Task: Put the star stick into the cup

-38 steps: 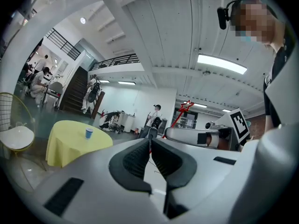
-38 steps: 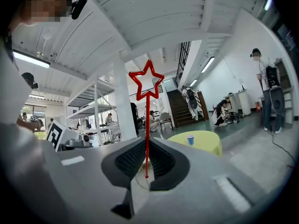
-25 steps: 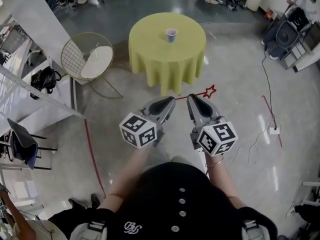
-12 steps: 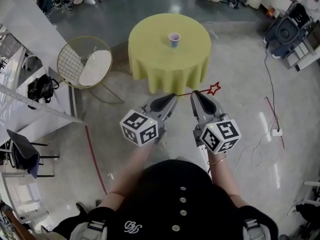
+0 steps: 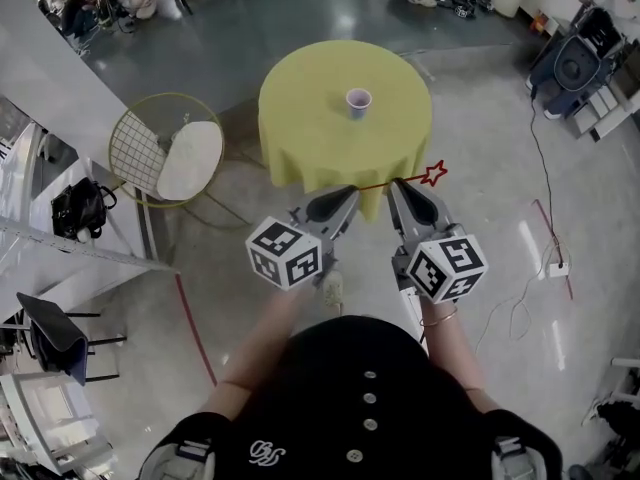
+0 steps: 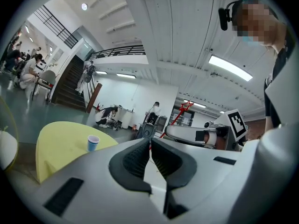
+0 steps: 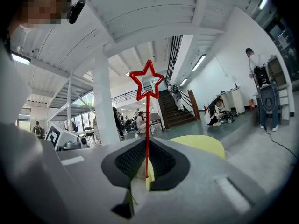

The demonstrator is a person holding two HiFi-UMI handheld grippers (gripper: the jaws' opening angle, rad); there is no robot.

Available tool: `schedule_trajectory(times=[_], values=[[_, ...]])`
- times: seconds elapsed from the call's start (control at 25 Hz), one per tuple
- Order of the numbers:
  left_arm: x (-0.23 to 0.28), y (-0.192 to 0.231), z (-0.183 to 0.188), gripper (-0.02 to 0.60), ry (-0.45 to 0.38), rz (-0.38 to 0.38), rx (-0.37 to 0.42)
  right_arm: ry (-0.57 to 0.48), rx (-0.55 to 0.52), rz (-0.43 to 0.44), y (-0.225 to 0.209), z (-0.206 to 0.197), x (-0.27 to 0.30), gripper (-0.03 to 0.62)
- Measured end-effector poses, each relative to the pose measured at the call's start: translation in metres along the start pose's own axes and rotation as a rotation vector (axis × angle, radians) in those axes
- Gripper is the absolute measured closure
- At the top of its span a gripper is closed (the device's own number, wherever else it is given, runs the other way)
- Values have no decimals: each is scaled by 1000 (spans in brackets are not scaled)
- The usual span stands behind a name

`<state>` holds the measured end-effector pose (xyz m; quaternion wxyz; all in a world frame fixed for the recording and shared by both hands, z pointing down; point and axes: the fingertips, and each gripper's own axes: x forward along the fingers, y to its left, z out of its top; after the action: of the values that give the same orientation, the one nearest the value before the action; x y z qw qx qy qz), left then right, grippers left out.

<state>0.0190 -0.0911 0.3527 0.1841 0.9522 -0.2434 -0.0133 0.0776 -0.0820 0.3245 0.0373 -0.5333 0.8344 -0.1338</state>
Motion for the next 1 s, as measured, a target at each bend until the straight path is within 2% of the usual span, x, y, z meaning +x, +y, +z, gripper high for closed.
schedule_trajectory(times=[0.4, 0.84, 1.0], values=[[33, 41, 8, 560, 30, -72, -6, -8, -11, -85, -36, 7, 43, 577], [50, 49, 7, 560, 49, -130, -14, 3, 5, -108, -49, 3, 70, 577], [48, 61, 5, 560, 50, -128, -29, 7, 9, -111, -44, -2, 78, 577]])
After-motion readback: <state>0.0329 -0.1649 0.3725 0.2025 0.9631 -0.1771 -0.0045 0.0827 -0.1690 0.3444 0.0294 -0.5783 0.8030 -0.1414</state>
